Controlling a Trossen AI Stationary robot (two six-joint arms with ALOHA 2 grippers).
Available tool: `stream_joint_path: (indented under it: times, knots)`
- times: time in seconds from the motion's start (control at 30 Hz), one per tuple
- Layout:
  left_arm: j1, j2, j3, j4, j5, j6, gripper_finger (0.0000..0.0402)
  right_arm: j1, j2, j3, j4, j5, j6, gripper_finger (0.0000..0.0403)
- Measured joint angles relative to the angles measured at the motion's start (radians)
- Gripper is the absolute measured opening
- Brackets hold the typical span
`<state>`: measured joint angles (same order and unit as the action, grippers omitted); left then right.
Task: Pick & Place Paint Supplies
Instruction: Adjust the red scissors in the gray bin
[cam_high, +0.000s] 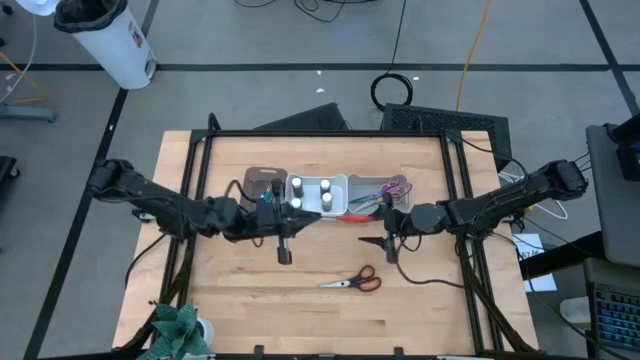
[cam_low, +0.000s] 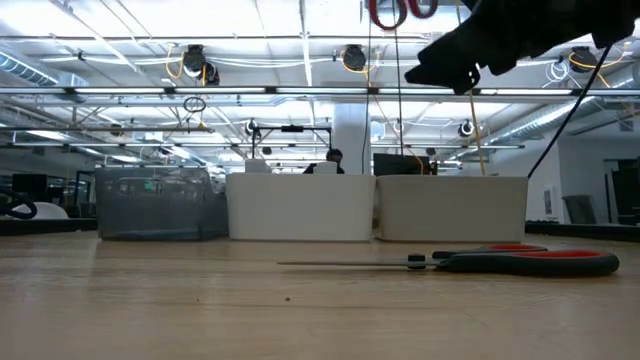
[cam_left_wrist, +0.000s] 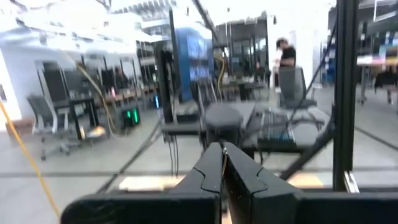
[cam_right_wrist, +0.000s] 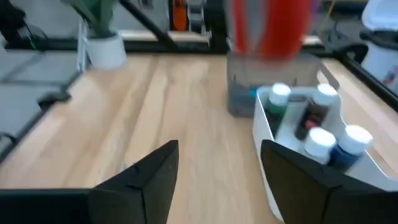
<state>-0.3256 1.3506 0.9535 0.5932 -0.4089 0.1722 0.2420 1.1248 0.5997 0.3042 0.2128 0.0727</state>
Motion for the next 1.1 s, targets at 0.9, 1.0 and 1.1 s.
stream_joint_path:
  times: [0.9, 1.0, 1.1]
  knots:
    - [0.023, 0.003, 0.0, 0.219, 0.065, 0.095, 0.0001, -0.043, 0.155, -0.114, 1.061, -0.059, -0.244, 0.022]
    - [0.023, 0.003, 0.0, 0.218, 0.066, 0.096, 0.0001, -0.053, 0.155, -0.108, 1.062, -0.06, -0.243, 0.02]
    - [0.023, 0.003, 0.0, 0.218, 0.067, 0.096, 0.0001, -0.053, 0.155, -0.108, 1.059, -0.06, -0.243, 0.0165]
